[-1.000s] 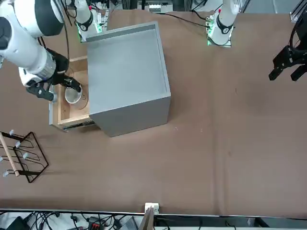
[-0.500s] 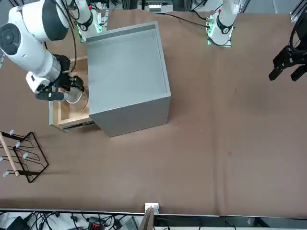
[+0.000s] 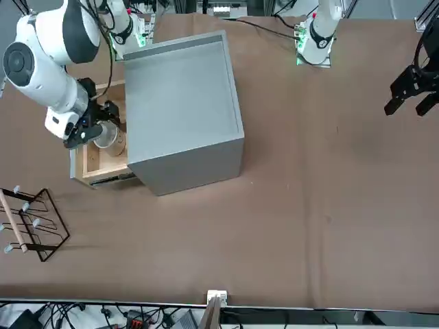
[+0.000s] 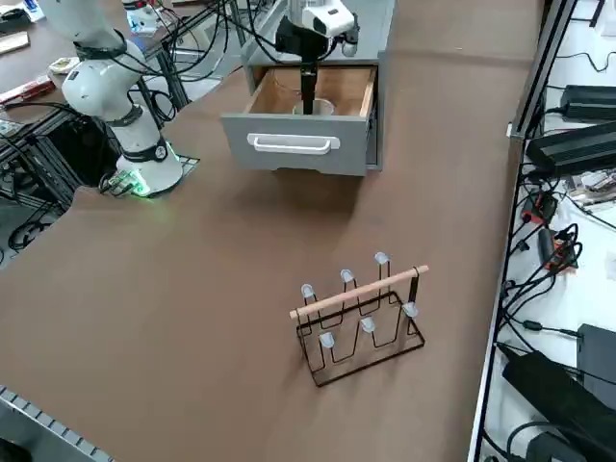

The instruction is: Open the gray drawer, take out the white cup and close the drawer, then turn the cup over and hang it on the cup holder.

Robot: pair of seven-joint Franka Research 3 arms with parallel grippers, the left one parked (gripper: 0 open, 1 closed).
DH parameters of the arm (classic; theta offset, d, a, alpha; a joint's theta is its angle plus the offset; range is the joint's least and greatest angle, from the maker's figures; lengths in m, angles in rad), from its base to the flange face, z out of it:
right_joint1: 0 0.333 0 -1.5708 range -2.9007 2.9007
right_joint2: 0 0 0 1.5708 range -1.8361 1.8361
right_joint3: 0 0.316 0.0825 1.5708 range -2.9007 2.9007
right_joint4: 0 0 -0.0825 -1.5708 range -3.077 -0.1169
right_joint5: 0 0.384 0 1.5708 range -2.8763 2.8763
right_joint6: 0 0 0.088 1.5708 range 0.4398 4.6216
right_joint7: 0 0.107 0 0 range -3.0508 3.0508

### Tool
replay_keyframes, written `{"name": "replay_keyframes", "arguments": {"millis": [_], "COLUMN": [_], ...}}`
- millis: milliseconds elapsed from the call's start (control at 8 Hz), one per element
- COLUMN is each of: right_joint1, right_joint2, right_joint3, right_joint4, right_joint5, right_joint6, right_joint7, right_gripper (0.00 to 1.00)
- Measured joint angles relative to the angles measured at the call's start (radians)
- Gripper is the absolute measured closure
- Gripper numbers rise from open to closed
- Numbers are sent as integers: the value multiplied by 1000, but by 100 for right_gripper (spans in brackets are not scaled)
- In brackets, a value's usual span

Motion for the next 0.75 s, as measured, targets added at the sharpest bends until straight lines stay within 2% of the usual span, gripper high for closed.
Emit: {"name": "replay_keyframes", "arguments": {"millis": [375,750], "right_joint1": [0,0], "right_joint2": [0,7], "right_joint3": [0,0], "right_joint4": [-10,-20], "right_joint5": [0,0], "right_joint6": [3,11], "right_joint7": [-123,-176], "right_gripper": [13,20]}}
